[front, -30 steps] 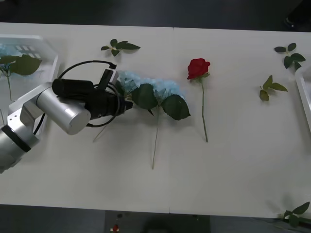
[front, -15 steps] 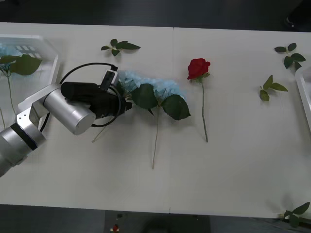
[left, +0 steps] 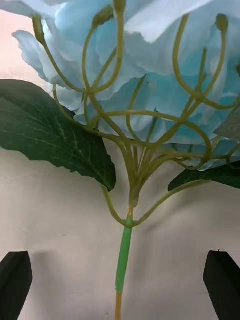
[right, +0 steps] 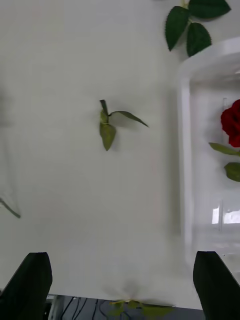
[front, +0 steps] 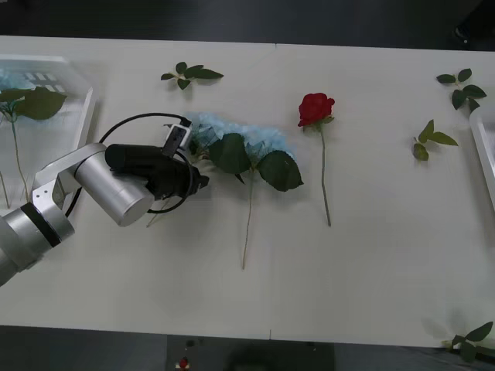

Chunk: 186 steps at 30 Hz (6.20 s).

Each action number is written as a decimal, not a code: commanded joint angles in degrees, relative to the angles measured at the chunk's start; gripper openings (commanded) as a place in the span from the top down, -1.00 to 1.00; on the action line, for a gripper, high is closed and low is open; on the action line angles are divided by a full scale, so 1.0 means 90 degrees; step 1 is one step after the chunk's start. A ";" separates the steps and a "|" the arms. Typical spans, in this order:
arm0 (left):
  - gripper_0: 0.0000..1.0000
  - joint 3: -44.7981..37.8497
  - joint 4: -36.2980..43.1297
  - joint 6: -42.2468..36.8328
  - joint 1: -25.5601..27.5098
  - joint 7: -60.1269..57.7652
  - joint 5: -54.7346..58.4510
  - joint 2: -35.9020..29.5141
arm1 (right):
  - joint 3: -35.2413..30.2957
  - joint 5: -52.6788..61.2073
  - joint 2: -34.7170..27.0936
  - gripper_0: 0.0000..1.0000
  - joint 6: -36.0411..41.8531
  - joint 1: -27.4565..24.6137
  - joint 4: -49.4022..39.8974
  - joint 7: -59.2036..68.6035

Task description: Put the red flowers into the right box and the blue flowers into the left box

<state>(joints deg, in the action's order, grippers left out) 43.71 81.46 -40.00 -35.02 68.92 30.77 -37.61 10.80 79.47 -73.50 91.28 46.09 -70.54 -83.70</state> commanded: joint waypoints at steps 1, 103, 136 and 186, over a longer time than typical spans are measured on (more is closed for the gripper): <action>-1.00 0.0006 -0.0105 0.0060 -0.0152 -0.0226 -0.0197 -0.0177 | 0.0763 -0.0061 0.0149 -0.65 -0.0074 0.0494 -0.0864 0.1478; 1.00 -0.5677 -0.0652 0.0499 0.2309 0.0643 0.1678 -0.1358 | 0.1632 -0.1848 0.0051 1.00 -0.0425 0.2018 0.3072 -0.1617; -1.00 -0.4300 -0.1814 0.2667 0.2309 0.0526 0.1698 -0.1358 | 0.0802 -0.2717 0.0930 -0.40 -0.5103 -0.1020 0.3746 -0.2936; -1.00 -0.3714 0.3625 -0.6395 0.0034 -0.2169 0.0262 0.0526 | 0.0001 0.1346 0.0412 -0.40 0.0092 -0.0570 -0.2045 -0.7922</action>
<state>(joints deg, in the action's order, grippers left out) 6.42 113.71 -98.88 -32.33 50.66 36.51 -34.33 10.50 93.19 -71.11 92.88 41.13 -88.22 -154.96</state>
